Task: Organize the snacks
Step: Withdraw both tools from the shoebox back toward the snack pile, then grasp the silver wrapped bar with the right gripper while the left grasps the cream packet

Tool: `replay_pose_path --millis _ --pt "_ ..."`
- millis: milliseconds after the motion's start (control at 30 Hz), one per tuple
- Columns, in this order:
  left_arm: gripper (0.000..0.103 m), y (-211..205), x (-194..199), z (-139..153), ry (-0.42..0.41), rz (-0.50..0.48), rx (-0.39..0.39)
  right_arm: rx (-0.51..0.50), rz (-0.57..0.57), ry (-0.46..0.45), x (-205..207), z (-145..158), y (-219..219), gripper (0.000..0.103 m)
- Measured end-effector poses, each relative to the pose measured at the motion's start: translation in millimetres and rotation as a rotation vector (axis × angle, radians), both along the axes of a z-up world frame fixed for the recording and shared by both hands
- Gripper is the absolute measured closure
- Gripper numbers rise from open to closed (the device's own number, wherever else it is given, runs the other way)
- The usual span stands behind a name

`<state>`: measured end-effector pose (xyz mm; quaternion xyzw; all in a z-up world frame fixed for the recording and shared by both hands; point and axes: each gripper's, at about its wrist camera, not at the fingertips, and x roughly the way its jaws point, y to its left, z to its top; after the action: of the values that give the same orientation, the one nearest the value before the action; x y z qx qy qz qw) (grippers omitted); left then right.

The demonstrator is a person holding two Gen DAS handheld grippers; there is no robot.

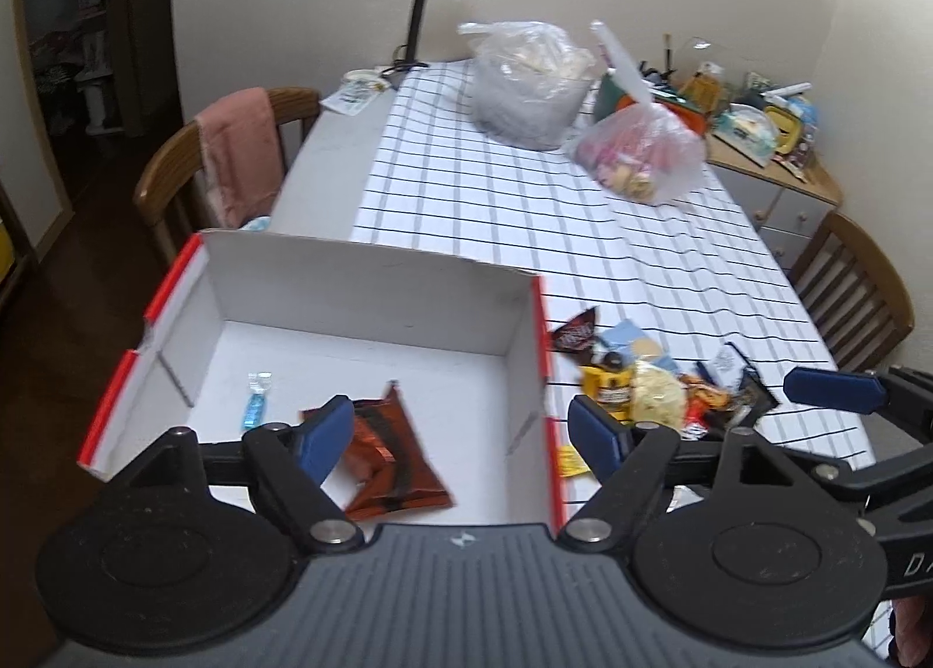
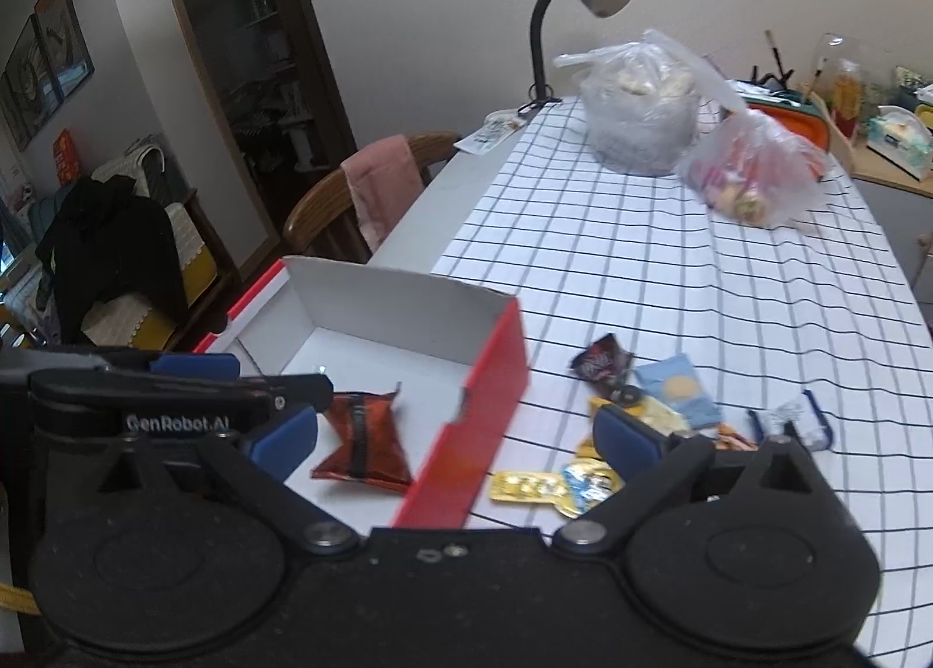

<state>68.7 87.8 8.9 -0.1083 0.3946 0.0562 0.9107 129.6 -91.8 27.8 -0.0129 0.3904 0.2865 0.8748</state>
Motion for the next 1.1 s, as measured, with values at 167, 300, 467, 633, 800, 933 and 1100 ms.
replay_pose_path --millis 167,300,467,633,800,933,1100 --pt "0.017 -25 6 -2 -0.002 -0.042 -0.03 -0.035 -0.02 -0.02 -7 -5 -34 0.001" --pt "0.012 -46 14 -9 0.014 -0.076 -0.052 -0.07 -0.023 -0.023 -10 -13 -61 0.001" --pt "0.006 -75 27 -22 0.043 -0.111 -0.058 -0.131 0.008 -0.005 -15 -32 -85 0.001" --pt "0.006 -104 47 -38 0.094 -0.12 -0.029 -0.204 0.064 0.044 -14 -60 -98 0.003" --pt "0.006 -131 71 -51 0.144 -0.143 0.027 -0.239 0.083 0.085 -10 -81 -109 0.004" --pt "0.006 -148 87 -59 0.173 -0.182 0.064 -0.251 0.093 0.102 -7 -93 -118 0.005" --pt "0.006 -161 110 -68 0.207 -0.211 0.088 -0.285 0.114 0.116 4 -109 -116 0.005"
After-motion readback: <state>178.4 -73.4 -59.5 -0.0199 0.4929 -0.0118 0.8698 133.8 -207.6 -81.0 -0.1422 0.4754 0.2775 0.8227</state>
